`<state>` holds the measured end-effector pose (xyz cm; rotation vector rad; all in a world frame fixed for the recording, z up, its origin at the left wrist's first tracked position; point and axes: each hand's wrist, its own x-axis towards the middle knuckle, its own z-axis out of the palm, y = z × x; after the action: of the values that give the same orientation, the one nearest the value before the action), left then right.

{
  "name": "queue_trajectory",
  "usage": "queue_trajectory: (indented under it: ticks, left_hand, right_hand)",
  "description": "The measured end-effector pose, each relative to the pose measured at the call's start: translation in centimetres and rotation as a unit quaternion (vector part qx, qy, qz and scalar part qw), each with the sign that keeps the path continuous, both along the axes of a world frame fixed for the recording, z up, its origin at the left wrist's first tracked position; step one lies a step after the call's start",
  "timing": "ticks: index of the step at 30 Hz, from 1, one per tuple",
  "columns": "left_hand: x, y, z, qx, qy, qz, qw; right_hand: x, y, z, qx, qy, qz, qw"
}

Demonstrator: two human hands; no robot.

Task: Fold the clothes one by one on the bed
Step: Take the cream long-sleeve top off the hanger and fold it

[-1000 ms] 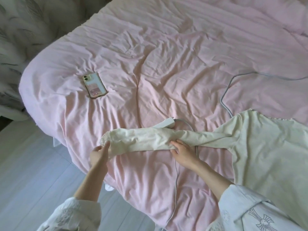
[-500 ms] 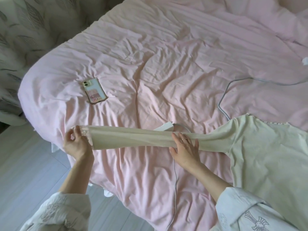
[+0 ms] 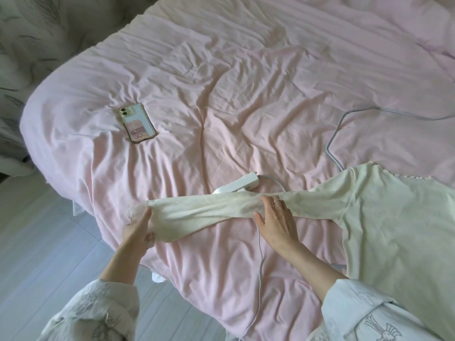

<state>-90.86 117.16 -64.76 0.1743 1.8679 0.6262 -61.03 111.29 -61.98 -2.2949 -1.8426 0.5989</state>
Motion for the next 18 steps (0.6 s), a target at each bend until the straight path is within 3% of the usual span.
queue_trajectory:
  ticks: [3,6,8,10,13,16,18]
  left_hand:
    - [0.3,-0.4,0.7,-0.022,-0.057,-0.036,0.997]
    - [0.3,-0.5,2.0,0.012,0.075,-0.06,0.995]
    - [1.0,-0.3,3.5,0.092,0.163,-0.083,0.979]
    - [2.4,0.2,5.7,0.191,0.177,-0.089,0.961]
    - [5.4,1.9,9.8,0.264,0.122,-0.073,0.954]
    - [9.8,3.4,13.9,0.314,-0.021,-0.054,0.948]
    - [13.9,3.6,16.3,0.344,-0.077,-0.096,0.931]
  right_hand:
    - [-0.4,0.3,-0.3,-0.055,0.02,0.046,0.997]
    - [-0.4,0.6,-0.4,-0.098,0.065,0.032,0.992]
    - [-0.3,0.7,0.1,-0.112,0.106,0.011,0.988]
    - [-0.2,0.9,0.6,-0.126,0.175,-0.03,0.976]
    - [0.8,1.2,2.0,-0.146,0.309,-0.114,0.933]
    - [3.0,0.8,5.1,-0.124,0.422,-0.187,0.878]
    - [5.4,0.0,7.4,-0.119,0.487,-0.241,0.831]
